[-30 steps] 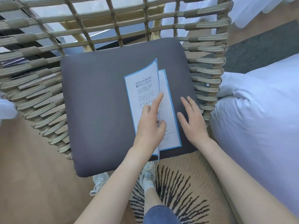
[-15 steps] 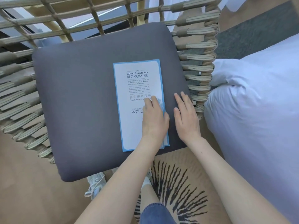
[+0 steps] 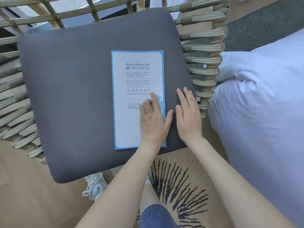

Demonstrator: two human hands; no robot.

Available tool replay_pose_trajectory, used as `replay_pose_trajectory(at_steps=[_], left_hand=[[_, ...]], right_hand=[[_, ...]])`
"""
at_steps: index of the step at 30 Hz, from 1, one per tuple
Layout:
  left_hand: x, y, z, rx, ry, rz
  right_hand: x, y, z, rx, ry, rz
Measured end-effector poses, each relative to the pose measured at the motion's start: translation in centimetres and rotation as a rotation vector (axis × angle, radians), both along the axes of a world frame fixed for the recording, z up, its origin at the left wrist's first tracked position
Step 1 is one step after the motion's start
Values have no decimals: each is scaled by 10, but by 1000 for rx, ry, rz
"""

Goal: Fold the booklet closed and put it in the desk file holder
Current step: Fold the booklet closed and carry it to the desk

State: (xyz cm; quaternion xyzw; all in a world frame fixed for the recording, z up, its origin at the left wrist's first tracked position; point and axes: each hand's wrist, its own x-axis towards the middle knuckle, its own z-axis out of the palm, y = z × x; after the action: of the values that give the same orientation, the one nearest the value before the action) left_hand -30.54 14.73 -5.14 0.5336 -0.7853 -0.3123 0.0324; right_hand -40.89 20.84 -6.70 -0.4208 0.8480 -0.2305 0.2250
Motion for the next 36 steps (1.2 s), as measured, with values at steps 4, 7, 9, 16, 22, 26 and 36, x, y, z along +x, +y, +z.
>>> replay_pose_trajectory(at_steps=[4,7,9,16,22,26,36], left_hand=[[0,3,-14,-130,-77,-35],[1,2,-21,-192,-113,-46],[2,1,-19,-178,-132,-55],[10,-13,17,28,23,-83],[44,-61,45,-123,14,-137],[55,-104,35,-250,-37,-215],[54,-154,-23,-275,-123,-329]], right_hand=[[0,2,-6,-16,44,4],[1,1,-8,-15,60,8],[1,0,-6,-11,60,9],[0,-8,18,82,33,21],[7,-40,43,111,137,108],[12,-83,46,75,214,167],[8,-140,-1,154,334,232]])
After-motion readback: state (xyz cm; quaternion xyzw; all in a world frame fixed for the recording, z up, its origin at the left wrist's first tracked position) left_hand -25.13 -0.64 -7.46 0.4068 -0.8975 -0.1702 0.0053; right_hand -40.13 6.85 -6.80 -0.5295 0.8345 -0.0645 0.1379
